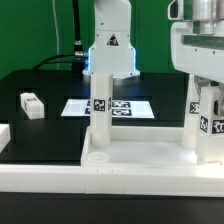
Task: Assemble desk
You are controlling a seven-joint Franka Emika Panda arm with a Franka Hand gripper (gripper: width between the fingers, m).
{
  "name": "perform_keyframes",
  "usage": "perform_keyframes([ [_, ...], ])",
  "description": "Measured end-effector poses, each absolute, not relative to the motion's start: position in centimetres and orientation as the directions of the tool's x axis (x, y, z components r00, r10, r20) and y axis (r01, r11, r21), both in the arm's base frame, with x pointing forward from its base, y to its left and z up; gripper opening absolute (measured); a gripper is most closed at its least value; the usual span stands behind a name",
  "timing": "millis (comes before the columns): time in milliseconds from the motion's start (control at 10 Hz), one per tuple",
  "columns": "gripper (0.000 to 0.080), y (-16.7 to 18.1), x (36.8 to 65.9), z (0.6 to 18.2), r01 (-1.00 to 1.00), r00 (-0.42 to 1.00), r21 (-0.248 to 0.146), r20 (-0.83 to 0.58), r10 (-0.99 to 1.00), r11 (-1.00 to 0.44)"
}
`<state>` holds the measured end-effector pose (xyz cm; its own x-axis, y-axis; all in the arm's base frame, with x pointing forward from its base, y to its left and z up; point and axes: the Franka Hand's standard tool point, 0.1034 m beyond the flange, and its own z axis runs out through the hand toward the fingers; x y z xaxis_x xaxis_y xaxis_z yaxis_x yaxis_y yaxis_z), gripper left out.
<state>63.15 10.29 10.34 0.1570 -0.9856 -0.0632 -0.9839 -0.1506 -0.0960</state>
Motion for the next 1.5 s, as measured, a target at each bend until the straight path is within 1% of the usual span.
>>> perform_keyframes([
  [100,0.0384,10.29,63.14,10.31,-0.98,0.182,-0.097,-0.061,-0.981,-0.176],
  [200,0.052,10.29,63.13,10.3,-0.972,0.218,-0.099,-0.057,-0.974,-0.211],
  [300,0.052,10.22,63.14,10.3,-0.966,0.246,-0.1,-0.052,-0.968,-0.24],
  [400,0.0622,10.12,63.19,10.35,-0.928,0.364,-0.103,-0.035,-0.931,-0.359],
  [500,0.0642,10.12,63.18,10.33,-0.903,0.422,-0.105,-0.029,-0.906,-0.417],
  [900,0.0649,10.09,63.17,10.32,-0.741,0.667,-0.108,0.004,-0.745,-0.663],
  [1200,0.0649,10.68,63.12,10.41,-0.539,0.838,-0.083,0.047,-0.544,-0.838],
  [1500,0.0649,10.9,63.18,10.35,-0.369,0.924,-0.075,0.073,-0.375,-0.926],
])
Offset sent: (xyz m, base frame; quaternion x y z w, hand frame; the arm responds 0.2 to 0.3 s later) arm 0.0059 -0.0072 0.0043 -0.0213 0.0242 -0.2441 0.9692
